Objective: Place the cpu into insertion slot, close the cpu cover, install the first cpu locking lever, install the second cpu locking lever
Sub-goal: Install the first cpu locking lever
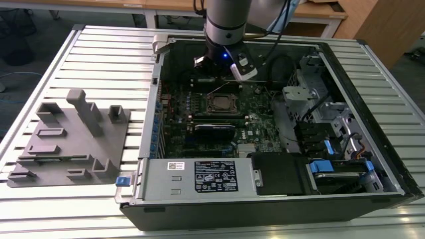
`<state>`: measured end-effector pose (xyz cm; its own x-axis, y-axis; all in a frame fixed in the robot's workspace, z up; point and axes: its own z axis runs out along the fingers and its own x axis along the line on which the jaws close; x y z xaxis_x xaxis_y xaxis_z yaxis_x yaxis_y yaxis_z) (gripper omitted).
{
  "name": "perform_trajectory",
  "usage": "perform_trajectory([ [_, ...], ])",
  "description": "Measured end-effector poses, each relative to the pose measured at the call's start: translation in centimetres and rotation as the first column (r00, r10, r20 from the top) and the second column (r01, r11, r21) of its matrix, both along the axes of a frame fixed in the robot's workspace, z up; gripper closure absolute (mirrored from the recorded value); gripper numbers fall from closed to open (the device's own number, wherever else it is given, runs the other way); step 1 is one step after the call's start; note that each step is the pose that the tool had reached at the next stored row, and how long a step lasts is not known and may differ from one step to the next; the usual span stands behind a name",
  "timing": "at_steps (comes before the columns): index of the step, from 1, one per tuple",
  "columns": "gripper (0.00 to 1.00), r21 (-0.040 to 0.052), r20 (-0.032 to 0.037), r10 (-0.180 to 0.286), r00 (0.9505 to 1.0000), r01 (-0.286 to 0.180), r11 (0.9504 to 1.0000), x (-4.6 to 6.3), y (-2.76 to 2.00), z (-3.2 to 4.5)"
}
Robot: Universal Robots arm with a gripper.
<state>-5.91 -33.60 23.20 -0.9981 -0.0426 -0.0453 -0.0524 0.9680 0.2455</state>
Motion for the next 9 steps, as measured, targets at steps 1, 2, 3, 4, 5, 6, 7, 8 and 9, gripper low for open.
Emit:
perform_trajectory([
  [1,0.90,0.0002,0.0001,0.000,1.0000,0.000,1.0000,0.01,0.01,-0.05],
  [2,0.90,0.0000,0.0000,0.000,1.0000,0.000,1.0000,0.02,0.01,-0.12],
  [3,0.90,-0.0002,-0.0001,0.000,1.0000,0.000,1.0000,0.02,0.00,-0.20],
  [4,0.90,-0.0001,-0.0001,0.000,1.0000,0.000,1.0000,0.03,0.00,-0.29],
  [5,0.90,-0.0001,0.0000,0.000,1.0000,0.000,1.0000,0.03,0.00,-0.37],
  [6,0.90,-0.0001,-0.0001,0.000,1.0000,0.000,1.0000,0.05,0.00,-0.40],
  [7,0.90,-0.0002,-0.0001,0.000,1.0000,0.000,1.0000,0.10,0.02,-0.41],
  [8,0.90,-0.0002,-0.0002,0.000,1.0000,0.000,1.0000,0.15,0.05,-0.42],
  [9,0.90,-0.0002,-0.0001,0.000,1.0000,0.000,1.0000,0.19,0.13,-0.43],
])
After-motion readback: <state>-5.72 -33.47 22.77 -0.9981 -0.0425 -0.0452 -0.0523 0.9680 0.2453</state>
